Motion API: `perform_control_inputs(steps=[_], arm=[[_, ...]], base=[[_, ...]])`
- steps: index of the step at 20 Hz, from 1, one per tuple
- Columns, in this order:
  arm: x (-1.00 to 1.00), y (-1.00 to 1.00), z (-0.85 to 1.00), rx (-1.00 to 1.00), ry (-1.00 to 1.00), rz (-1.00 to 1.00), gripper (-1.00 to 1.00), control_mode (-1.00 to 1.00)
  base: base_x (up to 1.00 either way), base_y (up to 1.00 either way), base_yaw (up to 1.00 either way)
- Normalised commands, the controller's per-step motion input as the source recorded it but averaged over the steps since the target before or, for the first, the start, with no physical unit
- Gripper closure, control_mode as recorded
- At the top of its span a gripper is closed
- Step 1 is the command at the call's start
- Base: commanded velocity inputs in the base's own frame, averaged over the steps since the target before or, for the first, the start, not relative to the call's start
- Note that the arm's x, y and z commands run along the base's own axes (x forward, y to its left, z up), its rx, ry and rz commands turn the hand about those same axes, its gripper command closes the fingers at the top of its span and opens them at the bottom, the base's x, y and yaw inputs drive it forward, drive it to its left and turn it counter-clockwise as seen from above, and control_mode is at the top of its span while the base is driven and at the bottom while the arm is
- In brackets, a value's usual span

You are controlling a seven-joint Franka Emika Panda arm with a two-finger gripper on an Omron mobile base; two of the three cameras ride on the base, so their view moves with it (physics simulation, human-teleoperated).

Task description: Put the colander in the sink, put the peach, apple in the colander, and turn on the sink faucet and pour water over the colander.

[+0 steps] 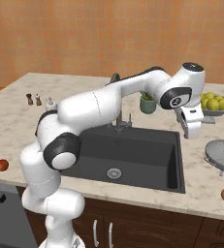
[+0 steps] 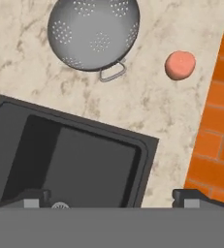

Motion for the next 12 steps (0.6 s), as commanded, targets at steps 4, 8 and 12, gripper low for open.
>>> perform_control_inputs(steps=[4, 8, 12], arm=[[-0.11, -0.64, -0.49, 0.0, 0.0, -0.19, -1.0, -1.0], [-0.19, -0.65, -0.32, 0.0, 0.0, -0.17, -1.0, -1.0], [-0.25, -0.6, -0.37, 0.0, 0.0, -0.17, -1.0, -1.0]], base=[[0.0, 0.0, 0.0], [0.0, 0.0, 0.0], [0.0, 0.0, 0.0]])
